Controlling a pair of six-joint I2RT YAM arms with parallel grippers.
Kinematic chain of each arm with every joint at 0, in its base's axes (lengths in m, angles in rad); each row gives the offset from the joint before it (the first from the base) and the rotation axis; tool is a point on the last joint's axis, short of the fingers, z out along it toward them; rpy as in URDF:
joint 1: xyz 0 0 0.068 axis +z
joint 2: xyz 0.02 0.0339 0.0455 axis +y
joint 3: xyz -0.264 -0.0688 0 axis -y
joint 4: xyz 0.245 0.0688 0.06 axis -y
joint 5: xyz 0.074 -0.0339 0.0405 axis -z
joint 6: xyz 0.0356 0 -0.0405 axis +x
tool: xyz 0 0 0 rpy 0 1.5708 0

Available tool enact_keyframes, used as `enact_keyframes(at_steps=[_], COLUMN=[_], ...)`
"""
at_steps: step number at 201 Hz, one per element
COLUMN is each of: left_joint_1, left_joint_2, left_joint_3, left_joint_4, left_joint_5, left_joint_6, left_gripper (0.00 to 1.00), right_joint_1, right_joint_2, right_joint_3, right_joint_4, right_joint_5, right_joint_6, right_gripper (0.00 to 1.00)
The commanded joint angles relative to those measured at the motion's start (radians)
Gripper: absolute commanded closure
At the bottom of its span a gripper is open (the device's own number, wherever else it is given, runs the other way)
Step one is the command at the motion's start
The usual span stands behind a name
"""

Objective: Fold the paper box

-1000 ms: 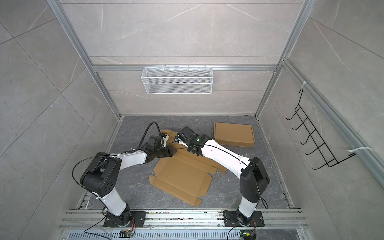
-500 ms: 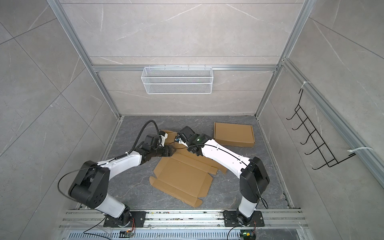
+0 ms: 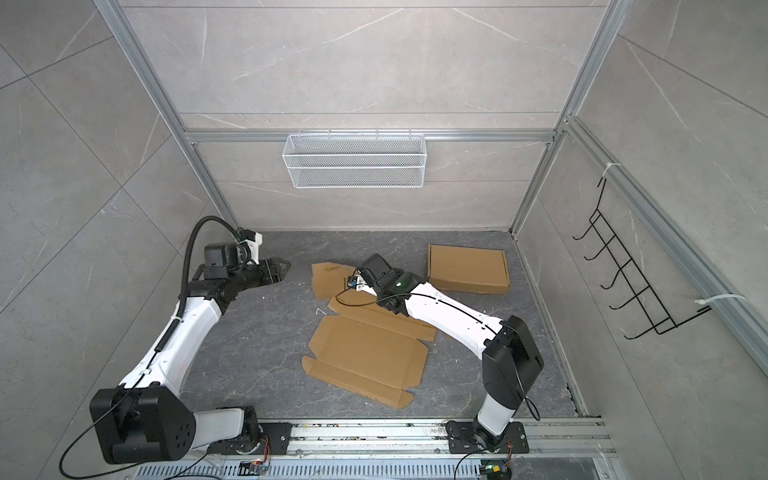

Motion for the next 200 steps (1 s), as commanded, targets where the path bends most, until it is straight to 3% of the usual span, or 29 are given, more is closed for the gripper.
enact_keyframes(at_steps=[1,54,87,116,164,200], left_joint_1=[0.042,0.035,-0.050,-0.072,-0.079,-0.103], left_joint_2=[0.097,0.401,0.506,0.567,0.552,0.449], left_joint_3=[0.049,0.161,0.192,0.168,0.118,0.034], left_joint_4=[0.019,0.115,0.117,0.157,0.202,0.202], left_joint_5=[0.130,0.120,0.134,0.217,0.336,0.265], left_joint_6=[-0.087,-0.130,-0.044,-0.001,0.014,0.006], left_gripper=[0.28,0.30,0.30,0.29,0.30,0.30], right_joint_1=[0.006,0.006,0.005,0.006,0.006,0.005], right_joint_2=[-0.036,-0.060,-0.072,-0.078,-0.086,-0.072], right_joint_3=[-0.042,-0.099,-0.120,-0.129,-0.130,-0.104], right_joint_4=[0.077,0.162,0.185,0.185,0.172,0.129], right_joint_5=[0.021,-0.004,-0.015,-0.029,-0.038,-0.038], right_joint_6=[-0.077,-0.118,-0.126,-0.128,-0.131,-0.113], right_gripper=[1.00,1.00,1.00,1.00,1.00,1.00])
